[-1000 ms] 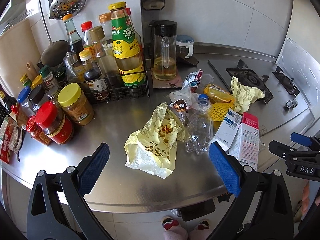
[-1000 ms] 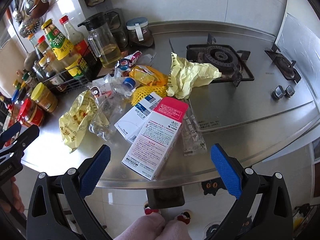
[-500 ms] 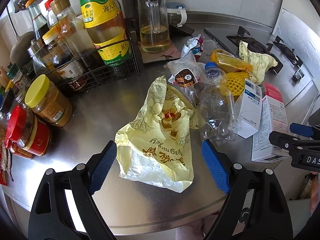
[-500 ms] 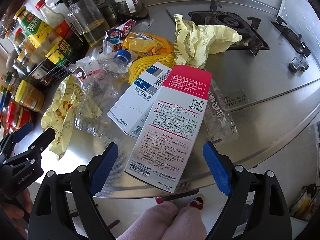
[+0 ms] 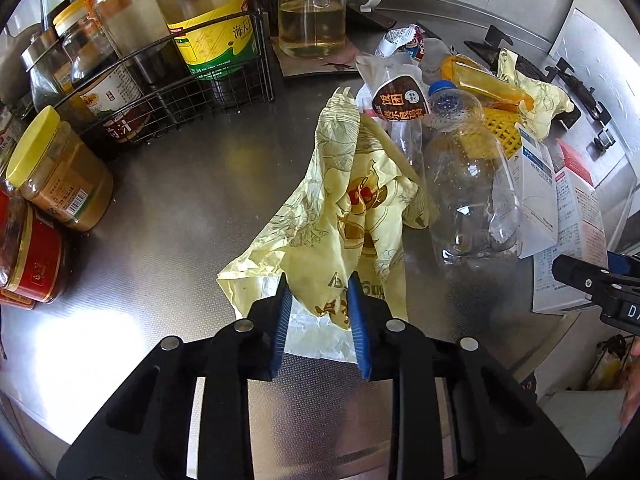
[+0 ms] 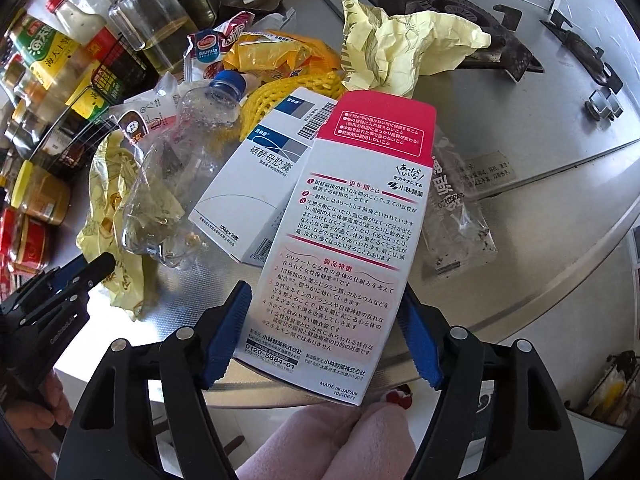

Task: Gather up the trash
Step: 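Grasp the yellow plastic bag with the left tool while the right tool grasps the pink-topped white box, then carry the bag in the left tool while the right tool carries the box down to the bin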

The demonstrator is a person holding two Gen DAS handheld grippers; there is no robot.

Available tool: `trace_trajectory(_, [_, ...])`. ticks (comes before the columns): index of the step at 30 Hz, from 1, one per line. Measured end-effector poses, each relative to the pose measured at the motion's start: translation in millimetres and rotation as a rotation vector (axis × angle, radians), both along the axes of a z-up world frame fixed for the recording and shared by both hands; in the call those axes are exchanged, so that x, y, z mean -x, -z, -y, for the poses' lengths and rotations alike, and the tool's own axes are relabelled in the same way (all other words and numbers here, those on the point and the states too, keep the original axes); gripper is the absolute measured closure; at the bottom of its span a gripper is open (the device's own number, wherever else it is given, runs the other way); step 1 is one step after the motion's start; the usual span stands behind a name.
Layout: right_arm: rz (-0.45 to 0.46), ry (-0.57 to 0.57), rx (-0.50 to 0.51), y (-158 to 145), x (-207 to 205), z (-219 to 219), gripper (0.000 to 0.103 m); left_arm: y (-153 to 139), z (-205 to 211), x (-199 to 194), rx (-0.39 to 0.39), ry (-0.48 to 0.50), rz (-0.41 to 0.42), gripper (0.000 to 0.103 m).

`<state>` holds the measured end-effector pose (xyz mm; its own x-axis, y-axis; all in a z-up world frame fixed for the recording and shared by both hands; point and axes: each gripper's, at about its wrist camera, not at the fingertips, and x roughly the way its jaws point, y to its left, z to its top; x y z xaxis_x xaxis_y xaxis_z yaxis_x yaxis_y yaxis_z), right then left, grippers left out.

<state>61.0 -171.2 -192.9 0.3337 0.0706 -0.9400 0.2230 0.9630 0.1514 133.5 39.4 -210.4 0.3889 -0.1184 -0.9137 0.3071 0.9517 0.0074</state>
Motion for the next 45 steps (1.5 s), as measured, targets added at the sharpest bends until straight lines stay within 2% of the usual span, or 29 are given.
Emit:
trace_trajectory(5, [0.062, -0.005, 0.020, -19.2, 13.7, 7.0, 0.037, -18.5, -1.3, 11.2, 0.002, -0.034, 0.045, 0.095])
trace_trajectory(10, [0.127, -0.039, 0.034, -42.6, 25.9, 11.9, 0.039, -51.4, -2.1, 31.1, 0.017, -0.088, 0.119, 0.095])
trace_trajectory(18, [0.224, -0.116, 0.039, -78.0, 53.0, 15.2, 0.041, -102.7, 4.5, 85.4, 0.022, -0.164, 0.234, 0.096])
trace_trajectory(28, [0.283, -0.193, 0.011, -99.2, 116.7, 28.0, 0.041, -128.9, 24.8, 164.9, 0.033, -0.197, 0.276, 0.096])
trace_trajectory(32, [0.276, -0.223, 0.004, -93.4, 147.7, 33.8, 0.041, -123.7, 39.5, 197.7, 0.042, -0.196, 0.266, 0.096])
trace_trajectory(36, [0.240, -0.256, -0.001, -73.1, 175.1, 40.9, 0.041, -105.3, 55.6, 230.0, 0.053, -0.185, 0.223, 0.096])
trace_trajectory(40, [0.170, -0.276, -0.013, -35.4, 194.2, 48.0, 0.041, -71.1, 67.3, 250.9, 0.072, -0.168, 0.141, 0.096])
trace_trajectory(45, [0.043, -0.294, -0.018, 31.6, 205.9, 52.9, 0.041, -12.7, 76.0, 258.8, 0.101, -0.161, 0.022, 0.096])
